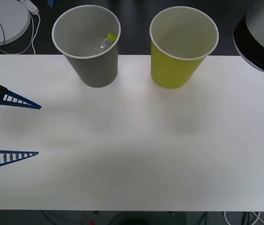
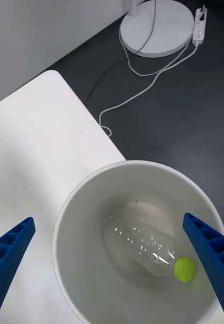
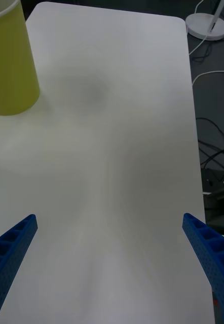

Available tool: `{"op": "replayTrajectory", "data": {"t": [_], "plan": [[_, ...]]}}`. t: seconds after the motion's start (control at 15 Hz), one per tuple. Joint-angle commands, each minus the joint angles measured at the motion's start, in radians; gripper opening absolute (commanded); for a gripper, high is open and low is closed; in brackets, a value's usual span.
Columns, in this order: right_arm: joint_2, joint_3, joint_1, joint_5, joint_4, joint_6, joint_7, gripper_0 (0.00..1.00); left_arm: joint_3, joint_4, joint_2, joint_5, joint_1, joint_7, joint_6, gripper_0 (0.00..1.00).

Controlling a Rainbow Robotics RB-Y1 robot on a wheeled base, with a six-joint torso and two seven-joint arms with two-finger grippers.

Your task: Put the can into the green bin and the plastic bottle into the gray bin

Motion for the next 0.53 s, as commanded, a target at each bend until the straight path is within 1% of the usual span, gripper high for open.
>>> {"op": "replayTrajectory", "data": {"t": [0.07, 0.2, 0.53], "plan": [[-0.058, -0.001, 0.045, -0.079, -0.068, -0.002, 0.068, 1.00, 0.000, 0.000, 0.000, 0.000, 0.000, 0.000, 0.000, 1.00], [-0.093, -0.011, 0.071, -0.084, -0.125, 0.000, 0.082, 1.00, 0.000, 0.000, 0.000, 0.000, 0.000, 0.000, 0.000, 1.00], [-0.191, -0.067, 0.166, -0.093, -0.277, 0.000, 0.134, 1.00, 0.000, 0.000, 0.000, 0.000, 0.000, 0.000, 0.000, 1.00]]}}
